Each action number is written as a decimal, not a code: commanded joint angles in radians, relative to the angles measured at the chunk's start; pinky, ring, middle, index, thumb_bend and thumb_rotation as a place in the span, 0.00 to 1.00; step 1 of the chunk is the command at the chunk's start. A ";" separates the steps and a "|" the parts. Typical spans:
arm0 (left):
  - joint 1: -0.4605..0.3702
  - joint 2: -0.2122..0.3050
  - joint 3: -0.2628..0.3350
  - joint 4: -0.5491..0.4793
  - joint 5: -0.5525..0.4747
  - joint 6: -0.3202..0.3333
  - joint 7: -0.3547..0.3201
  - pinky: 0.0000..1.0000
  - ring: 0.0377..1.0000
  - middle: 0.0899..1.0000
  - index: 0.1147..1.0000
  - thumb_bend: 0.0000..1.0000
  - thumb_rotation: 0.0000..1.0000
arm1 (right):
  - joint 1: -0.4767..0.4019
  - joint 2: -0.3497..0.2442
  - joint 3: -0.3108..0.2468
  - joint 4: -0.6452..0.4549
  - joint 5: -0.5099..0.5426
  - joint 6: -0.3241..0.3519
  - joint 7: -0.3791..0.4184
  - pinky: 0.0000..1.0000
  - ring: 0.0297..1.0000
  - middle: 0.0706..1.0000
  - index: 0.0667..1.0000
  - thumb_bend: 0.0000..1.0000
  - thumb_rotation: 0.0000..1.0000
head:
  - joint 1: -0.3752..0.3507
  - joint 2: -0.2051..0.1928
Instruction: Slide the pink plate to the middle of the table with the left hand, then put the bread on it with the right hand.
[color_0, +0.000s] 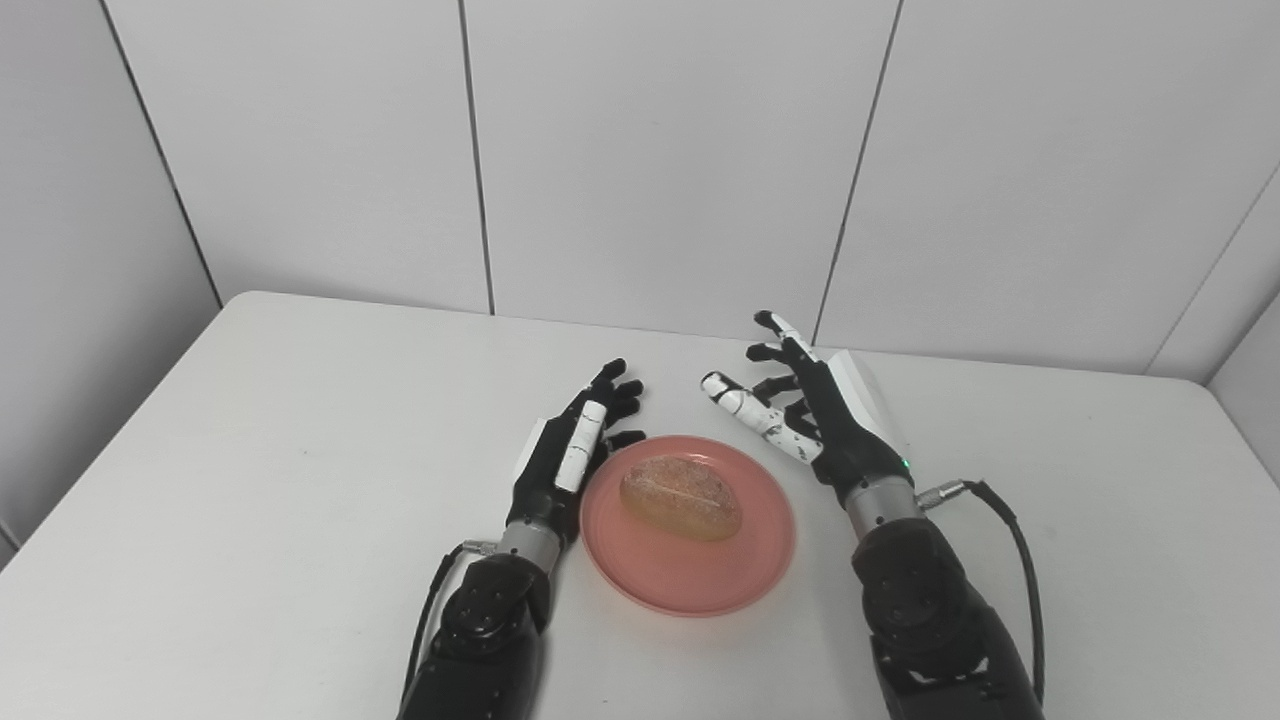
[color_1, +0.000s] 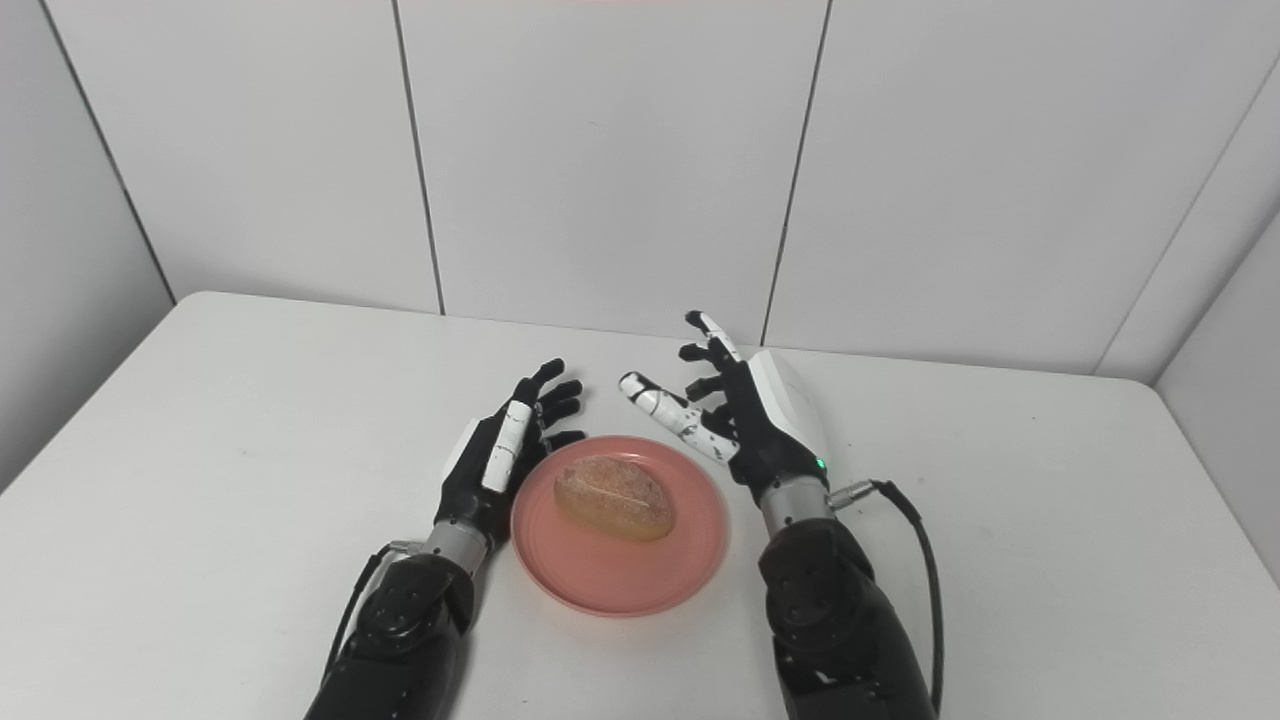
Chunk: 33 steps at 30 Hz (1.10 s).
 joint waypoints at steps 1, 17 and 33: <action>0.011 -0.013 -0.011 0.007 0.042 -0.027 0.036 0.83 0.86 0.85 0.85 0.90 0.94 | -0.006 0.030 -0.046 0.018 0.126 -0.132 -0.059 0.81 0.86 0.88 0.93 0.77 0.91 | -0.006 -0.001; 0.064 -0.028 -0.064 -0.012 0.180 -0.117 0.118 1.00 1.00 0.99 0.92 0.85 0.98 | 0.066 0.091 -0.159 0.253 0.451 -0.385 -0.166 0.88 0.88 0.90 0.97 0.80 1.00 | -0.059 -0.042; 0.068 -0.024 -0.051 0.005 0.169 -0.159 0.127 1.00 1.00 1.00 1.00 0.84 1.00 | 0.107 0.073 -0.098 0.367 0.342 -0.593 -0.262 0.88 0.90 0.92 0.98 0.72 1.00 | -0.126 -0.080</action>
